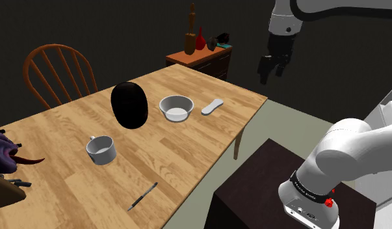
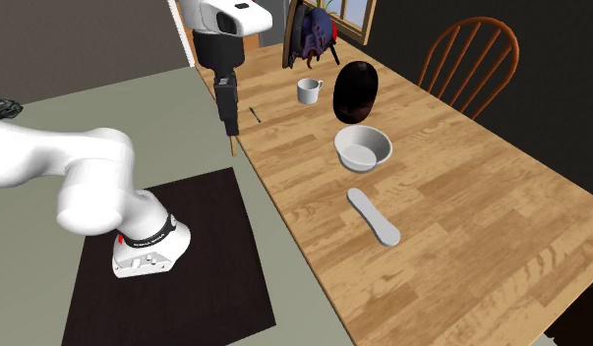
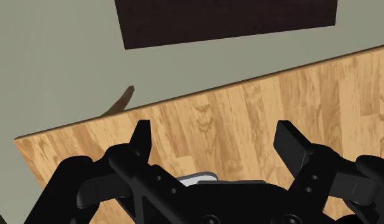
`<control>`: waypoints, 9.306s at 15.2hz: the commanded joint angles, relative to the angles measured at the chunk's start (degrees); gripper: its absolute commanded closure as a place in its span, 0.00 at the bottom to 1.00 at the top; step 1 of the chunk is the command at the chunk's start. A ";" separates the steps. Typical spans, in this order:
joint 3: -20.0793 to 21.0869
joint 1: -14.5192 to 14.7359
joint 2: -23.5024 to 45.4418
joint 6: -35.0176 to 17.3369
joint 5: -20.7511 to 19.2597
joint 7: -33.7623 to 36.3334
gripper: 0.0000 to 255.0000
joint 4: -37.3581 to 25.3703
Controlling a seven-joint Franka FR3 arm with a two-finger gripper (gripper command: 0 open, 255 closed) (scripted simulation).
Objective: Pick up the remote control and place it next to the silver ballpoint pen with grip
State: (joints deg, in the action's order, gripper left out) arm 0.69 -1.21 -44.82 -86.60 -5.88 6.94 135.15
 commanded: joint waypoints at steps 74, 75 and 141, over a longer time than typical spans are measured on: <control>-0.78 -11.80 73.60 -44.33 4.79 56.71 1.00 -32.32; -0.78 -11.80 73.12 -43.76 4.79 56.70 1.00 -32.41; 26.19 17.08 50.05 -63.75 1.24 115.81 1.00 11.71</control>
State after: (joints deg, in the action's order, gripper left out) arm 26.94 15.86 5.00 -150.16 -4.41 122.60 146.90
